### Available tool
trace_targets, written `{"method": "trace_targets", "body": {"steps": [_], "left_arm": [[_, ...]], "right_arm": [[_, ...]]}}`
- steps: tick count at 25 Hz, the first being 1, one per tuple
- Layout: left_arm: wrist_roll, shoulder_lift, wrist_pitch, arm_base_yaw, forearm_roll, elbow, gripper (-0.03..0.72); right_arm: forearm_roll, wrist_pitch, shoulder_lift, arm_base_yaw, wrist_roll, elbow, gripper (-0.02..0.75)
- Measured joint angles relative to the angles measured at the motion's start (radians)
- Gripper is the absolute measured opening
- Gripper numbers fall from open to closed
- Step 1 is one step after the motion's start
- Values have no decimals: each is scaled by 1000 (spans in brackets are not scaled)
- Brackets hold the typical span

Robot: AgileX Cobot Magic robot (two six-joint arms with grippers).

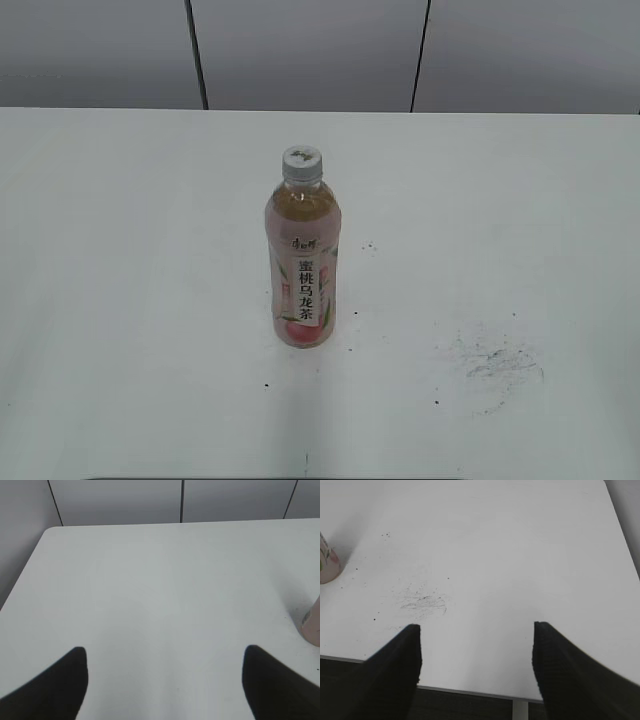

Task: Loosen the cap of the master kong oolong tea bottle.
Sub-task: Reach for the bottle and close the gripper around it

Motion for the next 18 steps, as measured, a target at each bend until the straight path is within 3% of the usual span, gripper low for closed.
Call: {"method": "trace_targets", "body": {"steps": [18], "left_arm": [[0,0,0,0,0,0,564]], "right_arm": [[0,0,0,0,0,0,522]]}}
